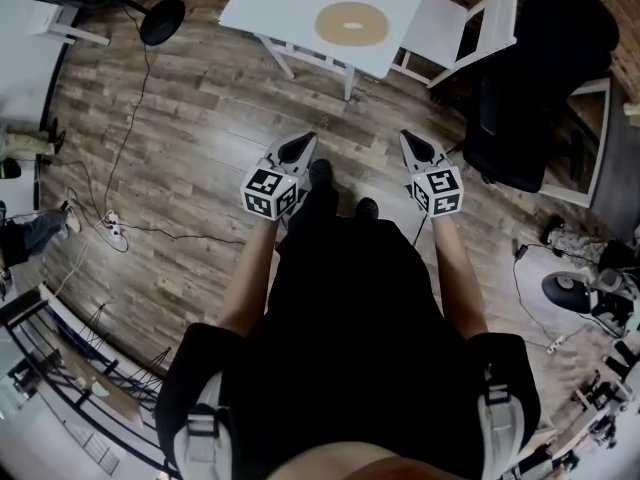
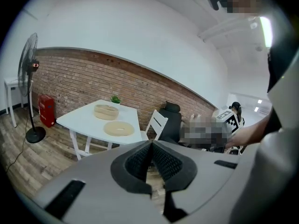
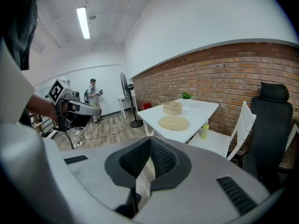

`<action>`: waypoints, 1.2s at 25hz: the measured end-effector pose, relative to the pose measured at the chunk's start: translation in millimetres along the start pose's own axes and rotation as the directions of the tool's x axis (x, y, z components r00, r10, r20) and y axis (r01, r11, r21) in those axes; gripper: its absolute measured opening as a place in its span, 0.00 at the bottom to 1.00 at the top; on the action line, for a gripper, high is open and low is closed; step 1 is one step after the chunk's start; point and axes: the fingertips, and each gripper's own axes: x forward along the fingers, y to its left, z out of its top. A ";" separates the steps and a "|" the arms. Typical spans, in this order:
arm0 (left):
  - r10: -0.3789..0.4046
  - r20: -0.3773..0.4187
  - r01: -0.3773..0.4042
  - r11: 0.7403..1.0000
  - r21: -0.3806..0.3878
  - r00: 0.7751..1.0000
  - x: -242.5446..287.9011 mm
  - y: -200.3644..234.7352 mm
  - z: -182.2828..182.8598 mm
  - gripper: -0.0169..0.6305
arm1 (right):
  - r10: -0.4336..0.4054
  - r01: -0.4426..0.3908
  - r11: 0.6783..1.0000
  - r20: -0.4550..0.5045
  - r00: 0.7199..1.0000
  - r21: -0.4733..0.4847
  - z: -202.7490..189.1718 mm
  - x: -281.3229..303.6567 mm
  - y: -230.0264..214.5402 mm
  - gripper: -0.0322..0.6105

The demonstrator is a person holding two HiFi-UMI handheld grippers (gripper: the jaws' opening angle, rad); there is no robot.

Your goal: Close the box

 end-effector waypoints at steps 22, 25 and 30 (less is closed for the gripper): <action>-0.107 -0.042 0.109 0.993 0.047 0.993 24.8 96.3 35.9 0.06 | -0.111 0.110 0.992 0.011 0.994 0.067 38.2 80.2 4.8 0.05; -0.118 -0.046 0.120 0.991 0.050 0.992 25.9 105.3 38.3 0.06 | -0.122 0.121 0.990 0.008 0.993 0.071 41.2 87.6 7.5 0.05; -0.128 -0.045 0.130 0.990 0.058 0.991 27.1 117.2 39.6 0.06 | -0.124 0.123 0.990 0.008 0.992 0.072 41.3 98.2 15.2 0.05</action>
